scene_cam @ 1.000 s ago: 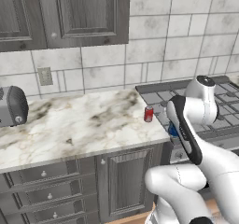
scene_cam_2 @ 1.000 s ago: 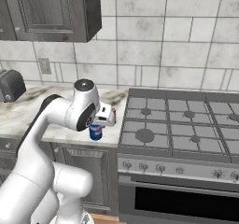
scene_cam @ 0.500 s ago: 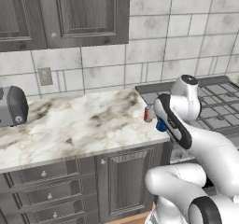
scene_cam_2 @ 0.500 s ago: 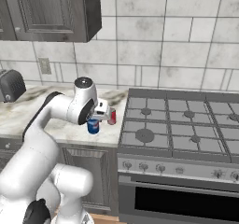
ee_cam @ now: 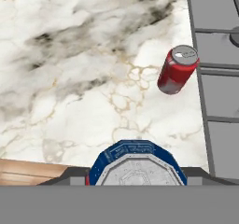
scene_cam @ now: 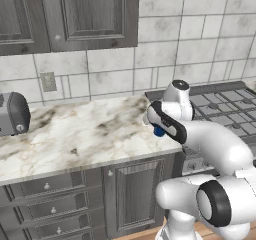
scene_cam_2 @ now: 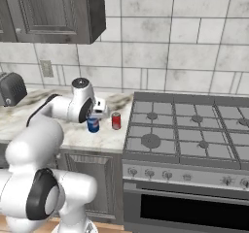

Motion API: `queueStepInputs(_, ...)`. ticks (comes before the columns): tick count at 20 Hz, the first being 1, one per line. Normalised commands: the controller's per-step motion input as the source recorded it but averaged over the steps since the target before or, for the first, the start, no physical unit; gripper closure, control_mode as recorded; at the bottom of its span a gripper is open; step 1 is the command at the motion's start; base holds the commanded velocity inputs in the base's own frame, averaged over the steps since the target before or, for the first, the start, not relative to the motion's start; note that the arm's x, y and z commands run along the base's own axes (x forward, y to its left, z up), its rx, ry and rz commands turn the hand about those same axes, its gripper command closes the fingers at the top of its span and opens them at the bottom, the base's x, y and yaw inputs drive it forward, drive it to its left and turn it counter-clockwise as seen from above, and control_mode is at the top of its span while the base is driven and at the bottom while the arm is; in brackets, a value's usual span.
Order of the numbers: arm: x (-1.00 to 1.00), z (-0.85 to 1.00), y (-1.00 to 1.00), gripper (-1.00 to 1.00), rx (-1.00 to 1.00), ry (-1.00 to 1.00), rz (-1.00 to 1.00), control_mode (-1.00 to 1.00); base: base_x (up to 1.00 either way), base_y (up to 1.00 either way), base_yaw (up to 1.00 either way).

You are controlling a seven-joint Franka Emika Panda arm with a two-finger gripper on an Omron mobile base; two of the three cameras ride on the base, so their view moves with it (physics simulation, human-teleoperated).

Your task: Four empty soda cans are scattered around the kitchen. Gather all the cans and cluster them next to the stove for recycling.

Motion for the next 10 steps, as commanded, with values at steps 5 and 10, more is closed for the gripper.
queueStepInputs(5, 0.57, 0.0, 0.2, 1.0, 0.0, 0.0, 0.0, -1.0, 0.0, 0.0, 0.0)
queueStepInputs(10, 0.46, -0.09, 0.03, 1.0, -0.02, 0.0, 0.0, -1.0, 0.0, 0.0, 0.0)
